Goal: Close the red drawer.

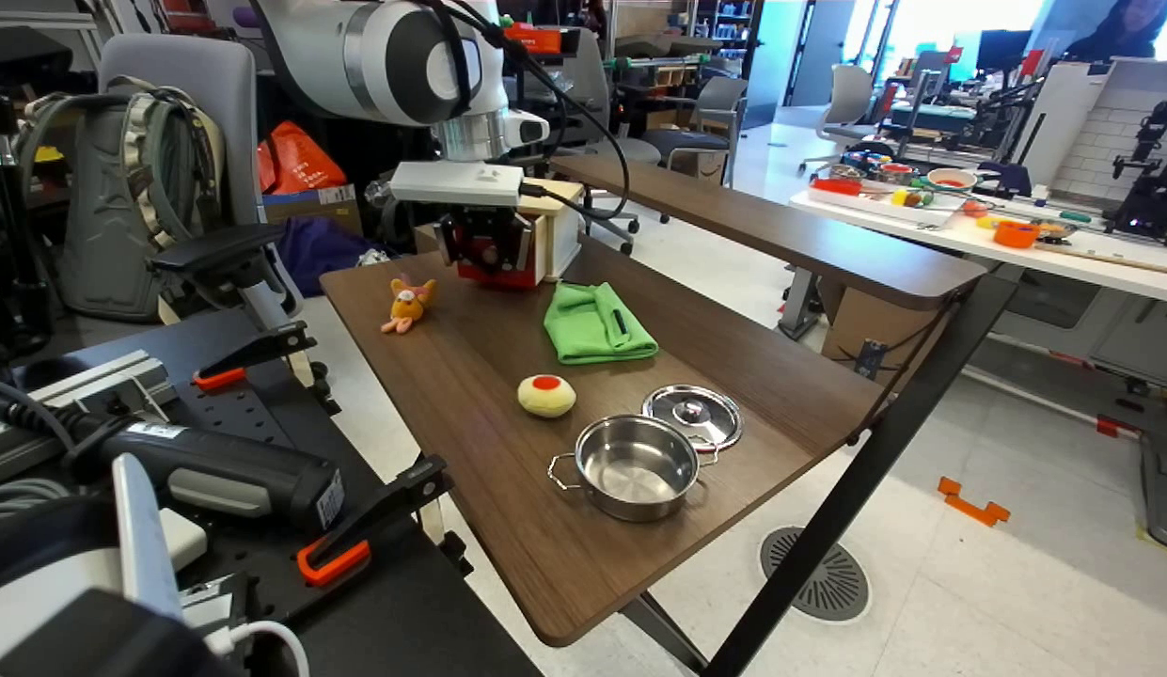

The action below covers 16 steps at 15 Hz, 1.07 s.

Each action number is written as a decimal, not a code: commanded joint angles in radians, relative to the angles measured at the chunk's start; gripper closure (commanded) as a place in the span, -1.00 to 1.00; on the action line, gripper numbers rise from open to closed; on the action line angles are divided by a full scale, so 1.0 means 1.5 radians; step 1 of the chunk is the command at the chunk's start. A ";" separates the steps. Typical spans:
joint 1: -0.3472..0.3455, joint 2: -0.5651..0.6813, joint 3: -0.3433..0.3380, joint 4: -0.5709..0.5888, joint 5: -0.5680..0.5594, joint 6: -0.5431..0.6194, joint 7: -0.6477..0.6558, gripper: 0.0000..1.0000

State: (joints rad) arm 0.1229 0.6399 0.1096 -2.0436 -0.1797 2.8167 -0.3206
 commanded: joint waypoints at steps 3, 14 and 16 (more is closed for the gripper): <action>-0.014 -0.010 0.004 0.007 -0.013 0.019 0.001 1.00; -0.011 0.001 0.006 0.045 -0.005 0.005 0.014 1.00; -0.009 0.003 0.006 0.052 -0.005 0.003 0.017 1.00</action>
State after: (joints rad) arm 0.1200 0.6398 0.1152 -2.0344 -0.1792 2.8162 -0.3099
